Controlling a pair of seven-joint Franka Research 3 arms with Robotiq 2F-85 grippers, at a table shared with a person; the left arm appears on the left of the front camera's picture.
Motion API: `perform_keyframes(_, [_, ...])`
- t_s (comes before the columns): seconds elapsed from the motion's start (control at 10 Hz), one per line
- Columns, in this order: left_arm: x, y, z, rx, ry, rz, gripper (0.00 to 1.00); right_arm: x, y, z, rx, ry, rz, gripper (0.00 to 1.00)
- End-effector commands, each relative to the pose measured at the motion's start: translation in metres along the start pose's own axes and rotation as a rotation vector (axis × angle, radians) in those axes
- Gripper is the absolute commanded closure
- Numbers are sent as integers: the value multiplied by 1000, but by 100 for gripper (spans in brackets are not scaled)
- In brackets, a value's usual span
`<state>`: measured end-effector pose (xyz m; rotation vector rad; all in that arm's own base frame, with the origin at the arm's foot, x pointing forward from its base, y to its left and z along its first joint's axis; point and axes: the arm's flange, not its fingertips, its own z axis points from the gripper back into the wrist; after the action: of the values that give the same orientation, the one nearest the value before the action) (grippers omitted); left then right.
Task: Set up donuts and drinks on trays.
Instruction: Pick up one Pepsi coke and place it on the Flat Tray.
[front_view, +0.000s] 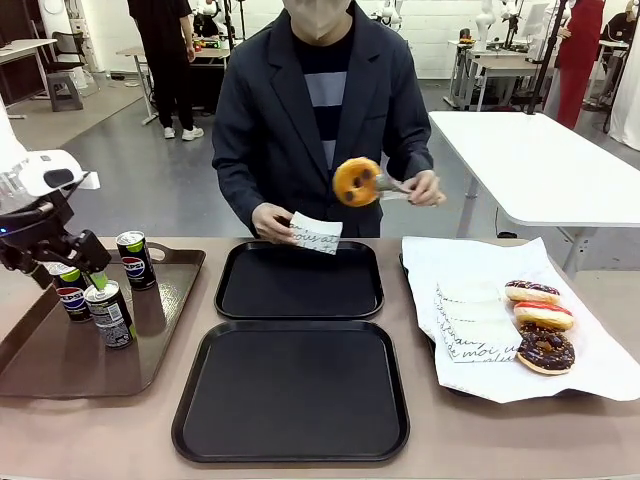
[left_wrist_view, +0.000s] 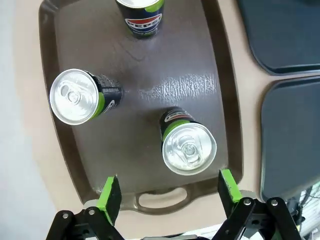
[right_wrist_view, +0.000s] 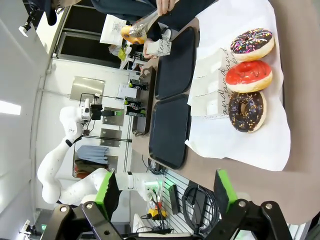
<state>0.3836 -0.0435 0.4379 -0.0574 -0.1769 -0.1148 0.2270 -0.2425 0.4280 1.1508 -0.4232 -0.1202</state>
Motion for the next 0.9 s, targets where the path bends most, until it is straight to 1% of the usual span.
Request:
perform_keyframes(0.0, [3,-16,-17,71,-27,21,0,1,-1,1,18,-9,17,0])
perform_keyframes(0.1, [5,-22,-20,77,-40,22,0,1,-1,1,18,-9,17,0])
perform_keyframes(0.2, [6,-27,-20,58,-50,28,0,1,-1,1,18,-9,17,0])
perform_keyframes(0.3, [4,-30,-16,5,-50,28,0,1,-1,1,18,-9,17,0])
perform_keyframes(0.4, [5,-19,-14,39,-30,4,0,1,-1,1,18,-9,17,0])
perform_keyframes(0.8, [5,-19,-14,39,-30,4,0,1,-1,1,18,-9,17,0])
